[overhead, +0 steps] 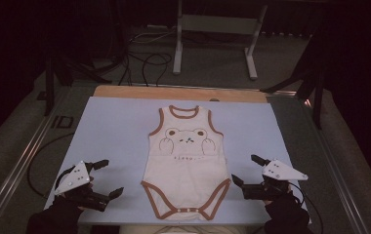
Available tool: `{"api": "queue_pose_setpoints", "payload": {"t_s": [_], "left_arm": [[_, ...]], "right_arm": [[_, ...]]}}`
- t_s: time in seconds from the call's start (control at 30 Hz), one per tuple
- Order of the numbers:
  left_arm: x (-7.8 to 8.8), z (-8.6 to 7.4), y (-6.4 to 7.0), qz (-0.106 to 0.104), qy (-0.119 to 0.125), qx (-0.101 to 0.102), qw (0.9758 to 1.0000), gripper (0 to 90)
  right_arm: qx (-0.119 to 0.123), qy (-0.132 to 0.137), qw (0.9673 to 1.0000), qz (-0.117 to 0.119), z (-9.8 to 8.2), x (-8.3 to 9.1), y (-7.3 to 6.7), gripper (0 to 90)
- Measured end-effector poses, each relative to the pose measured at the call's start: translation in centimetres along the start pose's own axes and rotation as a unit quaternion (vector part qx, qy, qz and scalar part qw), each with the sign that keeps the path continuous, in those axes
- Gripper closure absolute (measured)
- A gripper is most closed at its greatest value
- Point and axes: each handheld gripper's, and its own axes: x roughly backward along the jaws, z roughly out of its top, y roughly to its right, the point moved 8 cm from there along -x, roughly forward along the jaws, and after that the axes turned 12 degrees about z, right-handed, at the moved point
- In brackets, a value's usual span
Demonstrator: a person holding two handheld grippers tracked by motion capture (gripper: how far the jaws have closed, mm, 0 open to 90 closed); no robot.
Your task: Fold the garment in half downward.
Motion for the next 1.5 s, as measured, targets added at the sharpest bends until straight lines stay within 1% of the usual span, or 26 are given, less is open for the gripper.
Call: {"api": "queue_pose_setpoints", "payload": {"t_s": [0.07,0.13,0.23,0.27,0.37,0.4,0.43,0.47,0.53,0.67,0.73,0.8,0.83,0.9,0.93,1.03,1.07,1.13,1.23,1.37,1.5], "left_arm": [[-0.1,0.4,-0.2,-0.003,0.002,0.002,1.0000,0.2],[-0.3,0.8,-0.2,-0.005,0.001,0.000,1.0000,0.2],[-0.6,1.2,-0.3,-0.008,-0.001,-0.001,1.0000,0.2],[-0.8,1.8,-0.5,-0.014,0.002,0.002,0.9999,0.2],[-1.0,2.1,-0.6,-0.017,0.000,-0.001,0.9999,0.2],[-1.1,2.5,-0.8,-0.019,0.002,0.000,0.9998,0.2],[-1.1,2.5,-0.8,-0.019,0.002,0.000,0.9998,0.2],[-1.3,2.8,-1.0,-0.018,0.001,-0.002,0.9998,0.2],[-1.5,3.1,-1.2,-0.022,0.001,0.001,0.9998,0.2],[-1.9,3.5,-1.5,-0.023,-0.002,0.001,0.9997,0.2],[-2.2,3.7,-1.6,-0.024,-0.005,0.000,0.9997,0.2],[-2.5,3.8,-1.7,-0.023,-0.008,-0.003,0.9997,0.2],[-2.6,3.9,-1.7,-0.025,-0.010,-0.004,0.9996,0.2],[-2.9,4.2,-1.7,-0.027,-0.010,-0.006,0.9996,0.2],[-3.1,4.3,-1.7,-0.029,-0.011,-0.005,0.9995,0.2],[-3.4,4.5,-1.8,-0.028,-0.012,-0.004,0.9995,0.2],[-3.7,4.8,-1.9,-0.032,-0.011,-0.001,0.9994,0.2],[-4.0,4.9,-1.9,-0.030,-0.017,-0.006,0.9994,0.2],[-4.5,5.1,-2.1,-0.034,-0.023,-0.002,0.9992,0.2],[-5.0,5.3,-2.3,-0.032,-0.024,-0.003,0.9992,0.2],[-5.9,5.3,-2.6,-0.028,-0.028,-0.004,0.9992,0.2]], "right_arm": [[0.001,0.002,1.0000,0.003,0.5,0.2,0.1,7.5],[0.008,0.000,1.0000,0.000,0.9,0.2,0.1,7.4],[0.006,0.001,1.0000,0.002,1.3,0.2,0.3,7.4],[0.005,0.005,1.0000,0.001,2.0,0.2,0.7,7.5],[0.005,0.005,1.0000,-0.002,2.7,0.1,1.2,7.5],[0.007,0.005,1.0000,-0.003,2.9,0.0,1.4,7.5],[0.007,0.005,1.0000,-0.003,2.9,0.0,1.4,7.5],[0.006,0.007,1.0000,-0.002,3.3,-0.1,1.6,7.5],[0.009,0.008,0.9999,-0.003,3.7,-0.3,1.9,7.5],[0.011,0.008,0.9999,-0.006,4.4,-0.5,2.5,7.5],[0.010,0.011,0.9999,-0.003,4.8,-0.6,2.7,7.5],[0.010,0.012,0.9999,-0.006,5.1,-0.7,3.0,7.5],[0.009,0.013,0.9999,-0.003,5.2,-0.8,3.1,7.5],[0.007,0.013,0.9999,-0.004,5.4,-1.1,3.3,7.5],[0.007,0.013,0.9999,0.000,5.4,-1.2,3.4,7.5],[0.006,0.012,0.9999,0.002,5.5,-1.6,3.5,7.5],[0.005,0.010,0.9999,0.004,5.5,-2.0,3.6,7.5],[0.005,0.007,0.9999,0.009,5.5,-2.5,3.7,7.5],[0.003,0.006,0.9999,0.014,5.5,-3.1,3.9,7.5],[0.002,0.012,0.9998,0.013,5.6,-4.0,4.2,7.5],[-0.004,0.008,0.9999,0.014,5.4,-4.8,4.6,7.5]]}}
